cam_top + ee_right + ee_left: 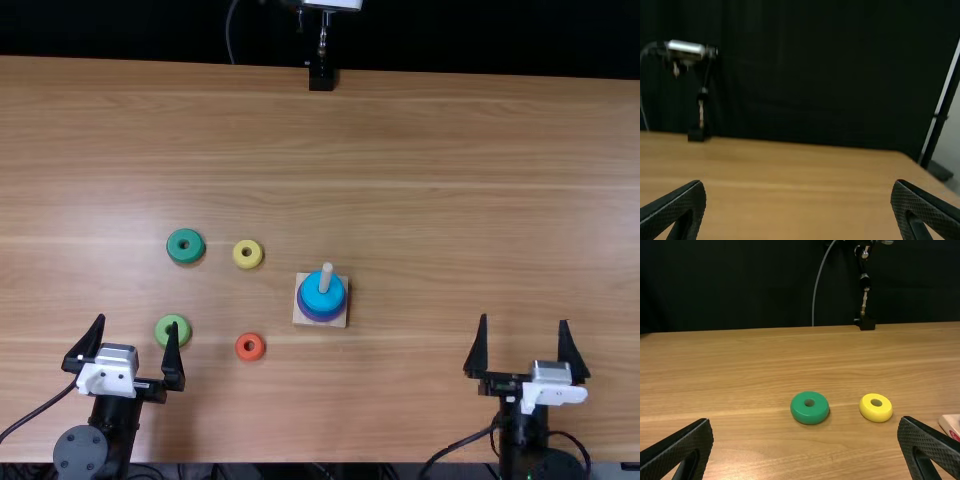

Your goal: Build the Hanoi tower: stack the rings onto the peg from bottom to top in this color order: purple, dark blue, light blue, dark green, light green, yellow, orange.

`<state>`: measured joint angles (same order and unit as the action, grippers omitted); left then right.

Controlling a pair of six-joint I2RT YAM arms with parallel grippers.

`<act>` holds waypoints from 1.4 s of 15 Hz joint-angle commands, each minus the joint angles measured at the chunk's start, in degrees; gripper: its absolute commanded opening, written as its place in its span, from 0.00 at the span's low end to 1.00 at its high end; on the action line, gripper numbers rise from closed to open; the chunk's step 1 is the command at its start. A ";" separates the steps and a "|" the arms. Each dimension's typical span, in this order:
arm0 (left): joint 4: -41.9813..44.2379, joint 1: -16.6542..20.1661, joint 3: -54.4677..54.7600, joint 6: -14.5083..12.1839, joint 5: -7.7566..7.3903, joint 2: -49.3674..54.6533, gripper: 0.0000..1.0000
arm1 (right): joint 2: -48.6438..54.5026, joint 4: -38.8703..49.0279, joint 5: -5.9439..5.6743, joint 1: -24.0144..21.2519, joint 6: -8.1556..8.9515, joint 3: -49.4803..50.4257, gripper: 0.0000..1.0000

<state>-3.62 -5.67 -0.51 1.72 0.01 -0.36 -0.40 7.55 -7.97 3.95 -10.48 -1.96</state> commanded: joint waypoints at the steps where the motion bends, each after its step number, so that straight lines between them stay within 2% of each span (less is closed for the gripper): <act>1: -2.61 -0.48 0.51 -0.34 0.41 0.36 1.00 | 0.40 -0.34 -0.05 -0.61 -0.17 0.90 1.00; 5: -2.61 -0.48 0.51 -0.34 0.41 0.36 1.00 | 0.40 0.30 -0.15 -0.34 -0.28 0.46 1.00; 7: -2.61 -0.48 0.51 -0.34 0.41 0.36 1.00 | -2.76 0.61 0.27 -3.15 0.04 1.08 1.00; 9: -2.61 -0.48 0.51 -0.34 0.41 0.36 1.00 | -0.91 -0.44 2.27 -6.14 0.36 1.08 1.00; 10: -2.61 -0.48 0.51 -0.34 0.41 0.36 1.00 | -0.74 -0.97 2.48 -6.14 0.36 1.08 1.00; 13: -2.61 -0.48 0.51 -0.34 0.41 0.36 1.00 | 0.40 -9.83 2.48 -5.97 0.25 1.08 1.00; 21: -2.61 -0.48 0.51 -0.34 0.41 0.36 1.00 | 0.40 -10.04 2.48 -5.97 0.04 1.08 1.00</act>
<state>-3.62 -5.67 -0.51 1.69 0.01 -0.36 -1.06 -2.66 -5.98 -1.80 -10.41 -1.37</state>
